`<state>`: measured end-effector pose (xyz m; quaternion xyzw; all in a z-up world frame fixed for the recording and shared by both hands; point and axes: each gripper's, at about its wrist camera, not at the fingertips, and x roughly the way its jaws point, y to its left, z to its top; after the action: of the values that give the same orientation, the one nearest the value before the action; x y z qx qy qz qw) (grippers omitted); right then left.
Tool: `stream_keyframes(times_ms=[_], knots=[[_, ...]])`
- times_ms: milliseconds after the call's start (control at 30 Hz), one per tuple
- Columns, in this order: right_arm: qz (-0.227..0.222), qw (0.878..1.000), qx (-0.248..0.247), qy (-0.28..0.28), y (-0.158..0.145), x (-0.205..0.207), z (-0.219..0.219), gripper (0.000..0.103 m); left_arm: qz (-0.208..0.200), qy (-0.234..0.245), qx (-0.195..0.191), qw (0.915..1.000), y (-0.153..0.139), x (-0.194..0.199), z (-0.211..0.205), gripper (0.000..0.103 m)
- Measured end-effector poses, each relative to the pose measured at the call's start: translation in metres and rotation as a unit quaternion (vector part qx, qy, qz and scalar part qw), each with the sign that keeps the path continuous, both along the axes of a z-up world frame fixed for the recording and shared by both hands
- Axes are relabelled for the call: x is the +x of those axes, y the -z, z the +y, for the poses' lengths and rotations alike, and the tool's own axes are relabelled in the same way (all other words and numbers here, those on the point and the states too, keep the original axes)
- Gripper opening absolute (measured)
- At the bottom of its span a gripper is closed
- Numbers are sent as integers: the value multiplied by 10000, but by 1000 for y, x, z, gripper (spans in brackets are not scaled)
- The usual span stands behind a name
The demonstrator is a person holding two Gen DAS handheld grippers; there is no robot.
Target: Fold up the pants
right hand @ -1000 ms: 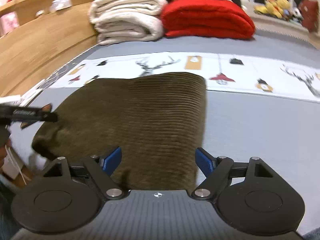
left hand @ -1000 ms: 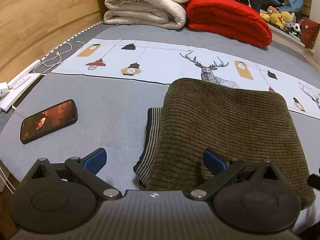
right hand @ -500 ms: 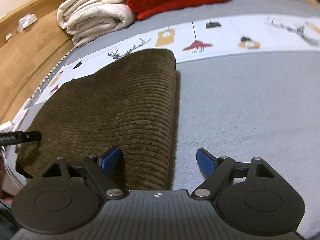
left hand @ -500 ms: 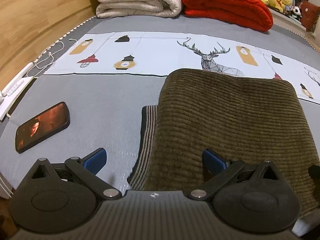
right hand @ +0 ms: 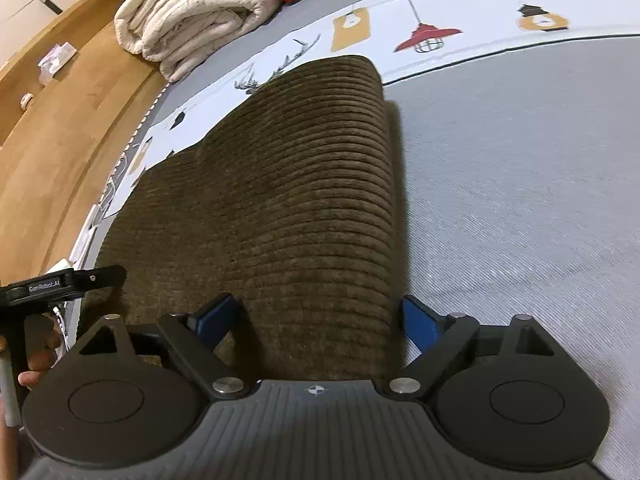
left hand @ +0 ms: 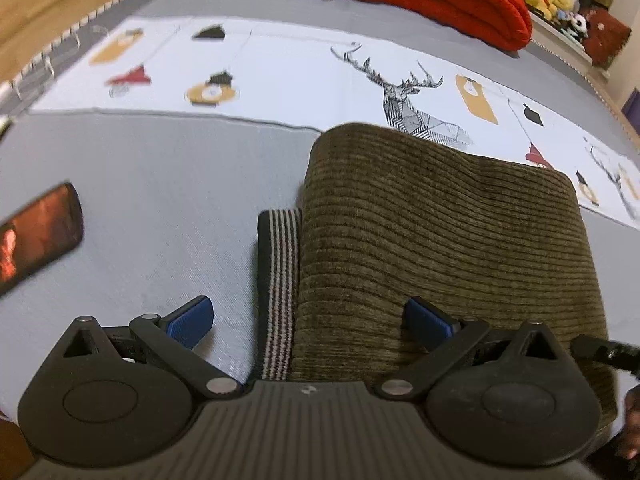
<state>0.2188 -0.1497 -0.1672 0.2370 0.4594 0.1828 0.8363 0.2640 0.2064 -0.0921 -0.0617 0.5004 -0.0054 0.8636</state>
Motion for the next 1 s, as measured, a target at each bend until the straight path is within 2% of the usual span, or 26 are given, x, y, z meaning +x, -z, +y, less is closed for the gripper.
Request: stream_keyframes(times_ms=[133, 267, 367, 433, 500, 733, 900, 1000], knots=[[-147, 9999, 30, 23, 2, -5, 1, 93, 62, 2, -85, 9999, 3, 4, -1, 103], [-81, 9998, 162, 2, 3, -2, -3, 95, 157, -15, -214, 9996, 7, 11, -6, 103], [73, 9994, 341, 0, 4, 3, -8, 96, -31, 298, -391, 9988, -1, 7, -18, 103], [158, 9989, 440, -44, 4, 8, -10, 97, -75, 425, -150, 9990, 1, 5, -26, 103], [188, 9985, 511, -37, 5, 9, -12, 97, 63, 470, 67, 9989, 9, 9, -31, 103], [-63, 9994, 217, -264, 4, 1, -1, 98, 271, 216, -131, 9993, 19, 19, -28, 103], [-128, 9997, 161, -124, 4, 0, 4, 101, 426, 73, -441, 9981, 25, 24, -21, 103], [-183, 9996, 67, -212, 2, 0, 13, 97, 432, 85, -465, 9980, 25, 25, -21, 103]])
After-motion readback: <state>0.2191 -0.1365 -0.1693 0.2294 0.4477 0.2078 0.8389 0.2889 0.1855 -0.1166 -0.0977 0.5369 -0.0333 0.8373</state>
